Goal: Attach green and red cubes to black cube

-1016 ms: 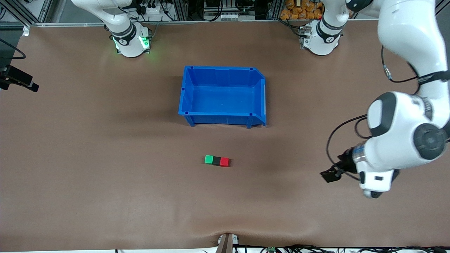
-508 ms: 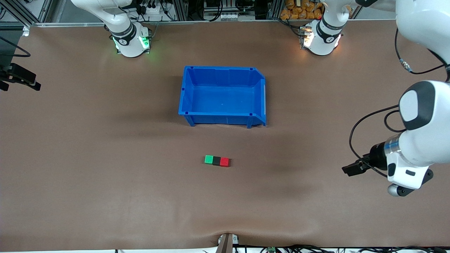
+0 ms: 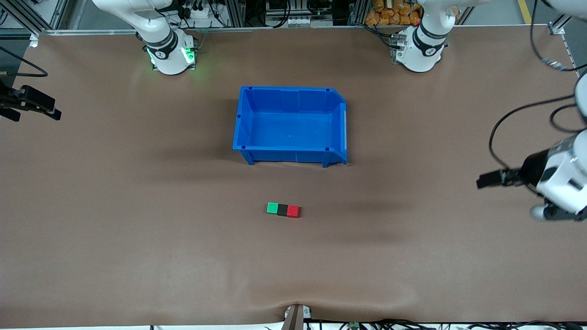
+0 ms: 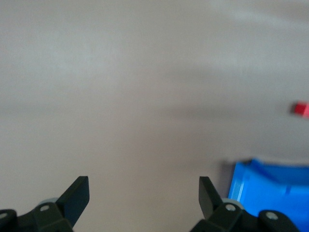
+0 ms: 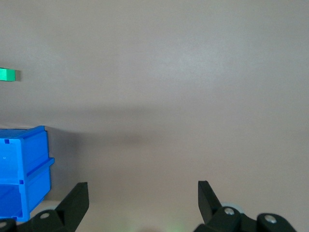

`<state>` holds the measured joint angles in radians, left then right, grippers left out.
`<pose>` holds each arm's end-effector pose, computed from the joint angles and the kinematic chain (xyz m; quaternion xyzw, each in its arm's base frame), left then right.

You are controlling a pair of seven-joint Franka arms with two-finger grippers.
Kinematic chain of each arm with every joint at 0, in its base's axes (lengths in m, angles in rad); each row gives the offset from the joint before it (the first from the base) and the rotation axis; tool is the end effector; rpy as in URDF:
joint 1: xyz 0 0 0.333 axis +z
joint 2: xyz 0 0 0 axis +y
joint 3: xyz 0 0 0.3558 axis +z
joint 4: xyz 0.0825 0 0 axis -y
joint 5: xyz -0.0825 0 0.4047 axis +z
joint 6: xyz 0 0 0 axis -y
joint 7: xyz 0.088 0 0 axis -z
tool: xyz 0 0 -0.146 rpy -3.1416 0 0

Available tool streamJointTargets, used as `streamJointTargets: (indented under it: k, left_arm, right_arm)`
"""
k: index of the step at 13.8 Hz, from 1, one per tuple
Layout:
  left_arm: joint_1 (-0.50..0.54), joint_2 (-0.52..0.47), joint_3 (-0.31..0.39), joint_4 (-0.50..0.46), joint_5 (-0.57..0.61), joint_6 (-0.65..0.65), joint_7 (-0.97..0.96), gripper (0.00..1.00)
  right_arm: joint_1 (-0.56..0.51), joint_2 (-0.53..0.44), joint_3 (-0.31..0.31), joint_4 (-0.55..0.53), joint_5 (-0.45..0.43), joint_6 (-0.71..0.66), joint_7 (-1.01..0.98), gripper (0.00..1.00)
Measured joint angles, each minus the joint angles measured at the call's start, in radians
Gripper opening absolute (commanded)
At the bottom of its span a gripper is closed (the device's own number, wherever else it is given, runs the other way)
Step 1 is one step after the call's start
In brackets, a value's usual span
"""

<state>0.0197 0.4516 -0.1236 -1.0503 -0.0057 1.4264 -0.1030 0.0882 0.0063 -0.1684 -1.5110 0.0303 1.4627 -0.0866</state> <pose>0.7017 -0.0522 0.5769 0.9989 0.0044 -0.0389 0.0261 0.5629 -0.0402 0.6418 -0.9995 -0.0044 0.0259 0.0168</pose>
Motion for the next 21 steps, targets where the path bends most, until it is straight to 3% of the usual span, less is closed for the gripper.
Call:
streamJointTargets:
  k: [5,14,21]
  left_arm:
    - [0.011,-0.169,0.024,-0.114,0.002,-0.065,0.094,1.0]
    - [0.002,-0.566,0.092,-0.552,0.002,0.014,0.2,1.0]
    - [-0.008,-0.602,0.091,-0.543,0.002,0.046,0.21,1.0]
  right_arm:
    - [0.001,0.011,0.0,-0.004,0.004,0.0,0.0,1.0]
    - [0.005,0.024,0.0,-0.004,0.041,0.041,0.016,1.0]
    - [0.021,0.036,-0.001,-0.004,0.04,0.031,0.082,1.0]
